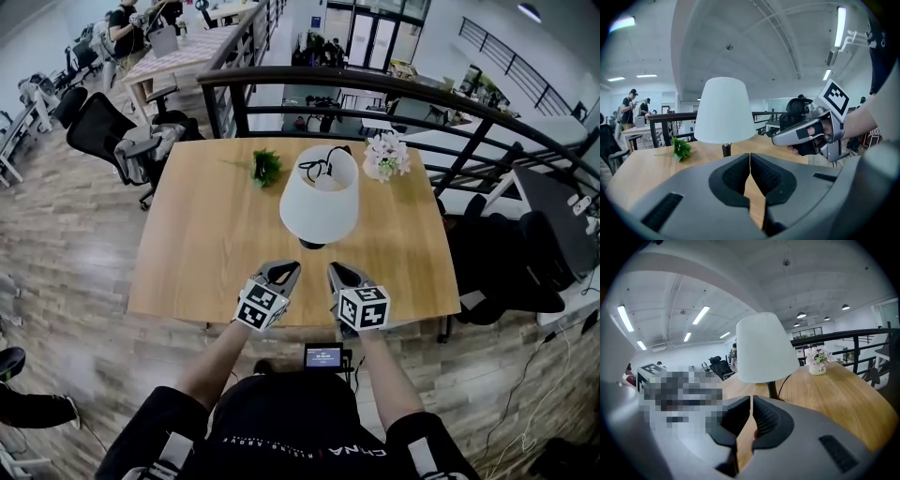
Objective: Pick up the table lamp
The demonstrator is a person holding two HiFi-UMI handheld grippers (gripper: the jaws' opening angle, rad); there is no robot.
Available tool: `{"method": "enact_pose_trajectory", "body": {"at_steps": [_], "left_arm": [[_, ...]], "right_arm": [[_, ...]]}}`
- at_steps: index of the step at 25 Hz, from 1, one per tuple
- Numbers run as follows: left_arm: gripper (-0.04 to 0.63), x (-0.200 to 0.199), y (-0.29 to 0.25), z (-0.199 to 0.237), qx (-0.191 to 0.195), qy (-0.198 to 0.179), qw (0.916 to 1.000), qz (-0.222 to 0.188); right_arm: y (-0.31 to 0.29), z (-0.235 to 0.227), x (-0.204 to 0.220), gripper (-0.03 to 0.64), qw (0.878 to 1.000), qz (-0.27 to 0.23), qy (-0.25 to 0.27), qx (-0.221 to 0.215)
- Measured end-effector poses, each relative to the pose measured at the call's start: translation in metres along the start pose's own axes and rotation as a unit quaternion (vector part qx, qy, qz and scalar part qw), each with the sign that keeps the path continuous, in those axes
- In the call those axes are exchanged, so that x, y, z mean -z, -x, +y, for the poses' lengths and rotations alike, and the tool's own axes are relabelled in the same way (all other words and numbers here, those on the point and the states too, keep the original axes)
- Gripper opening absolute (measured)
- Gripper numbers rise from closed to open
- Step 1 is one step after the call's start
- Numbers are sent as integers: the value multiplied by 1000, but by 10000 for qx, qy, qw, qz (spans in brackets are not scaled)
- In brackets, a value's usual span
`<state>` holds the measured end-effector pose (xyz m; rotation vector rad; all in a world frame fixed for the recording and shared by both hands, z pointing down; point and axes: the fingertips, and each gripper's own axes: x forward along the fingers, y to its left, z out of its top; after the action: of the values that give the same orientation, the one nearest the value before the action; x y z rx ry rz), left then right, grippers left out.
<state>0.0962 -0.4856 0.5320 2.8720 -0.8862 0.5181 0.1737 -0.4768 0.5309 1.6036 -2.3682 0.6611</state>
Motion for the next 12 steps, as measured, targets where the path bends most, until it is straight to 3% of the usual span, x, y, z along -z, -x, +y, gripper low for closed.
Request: {"method": "enact_pose_trajectory", "body": {"at_steps": [12], "left_arm": [[20, -64, -28, 34, -545, -105, 9984, -115]], "right_arm": [[-29, -32, -1, 43, 9989, -182, 202, -375]]}}
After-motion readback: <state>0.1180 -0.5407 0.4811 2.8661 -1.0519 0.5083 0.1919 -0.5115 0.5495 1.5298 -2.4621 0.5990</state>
